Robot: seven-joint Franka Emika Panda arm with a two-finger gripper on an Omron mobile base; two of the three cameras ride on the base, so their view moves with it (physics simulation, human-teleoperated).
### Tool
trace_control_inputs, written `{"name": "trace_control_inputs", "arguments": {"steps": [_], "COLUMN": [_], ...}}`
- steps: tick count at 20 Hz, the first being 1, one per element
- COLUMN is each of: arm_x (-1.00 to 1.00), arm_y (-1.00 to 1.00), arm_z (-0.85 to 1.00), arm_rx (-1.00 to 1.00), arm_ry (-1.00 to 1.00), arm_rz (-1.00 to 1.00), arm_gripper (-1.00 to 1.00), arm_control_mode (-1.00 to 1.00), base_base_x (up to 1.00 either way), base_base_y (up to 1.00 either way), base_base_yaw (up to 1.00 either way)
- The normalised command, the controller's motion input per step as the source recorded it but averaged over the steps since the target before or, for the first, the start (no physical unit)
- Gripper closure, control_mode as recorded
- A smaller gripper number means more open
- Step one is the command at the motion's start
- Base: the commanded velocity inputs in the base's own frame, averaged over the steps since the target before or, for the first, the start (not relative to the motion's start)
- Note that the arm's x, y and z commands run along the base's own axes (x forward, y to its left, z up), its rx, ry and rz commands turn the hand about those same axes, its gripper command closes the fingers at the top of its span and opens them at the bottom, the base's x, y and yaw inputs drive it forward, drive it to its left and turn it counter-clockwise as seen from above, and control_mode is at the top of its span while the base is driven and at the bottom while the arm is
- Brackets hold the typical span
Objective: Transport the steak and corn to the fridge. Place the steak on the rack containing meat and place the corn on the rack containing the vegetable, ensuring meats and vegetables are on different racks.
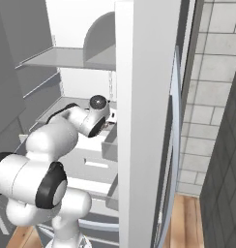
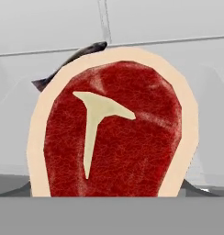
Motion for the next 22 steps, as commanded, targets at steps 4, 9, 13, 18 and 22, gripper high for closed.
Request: {"name": "trace_control_inputs", "arguments": {"steps": [4,9,13,18,22], "arm_x": [0.56,0.51,0.38,0.3,0.12], "arm_y": [-0.07,0.0,-0.02,-0.08,-0.03], "arm_z": [-0.19,-0.35,-0.43,-0.33,-0.31], "arm_rx": [0.0,0.0,0.0,0.0,0.0], "arm_ry": [0.0,0.0,0.0,0.0,0.03], "arm_rz": [0.0,0.0,0.0,0.0,0.0], "arm_gripper": [1.0,1.0,1.0,1.0,-1.0], "arm_control_mode": [-1.0,-1.0,-1.0,-1.0,-1.0], "base_base_x": [0.0,0.0,0.0,0.0,0.0], "base_base_y": [0.0,0.0,0.0,0.0,0.0], "base_base_yaw": [0.0,0.0,0.0,0.0,0.0]}}
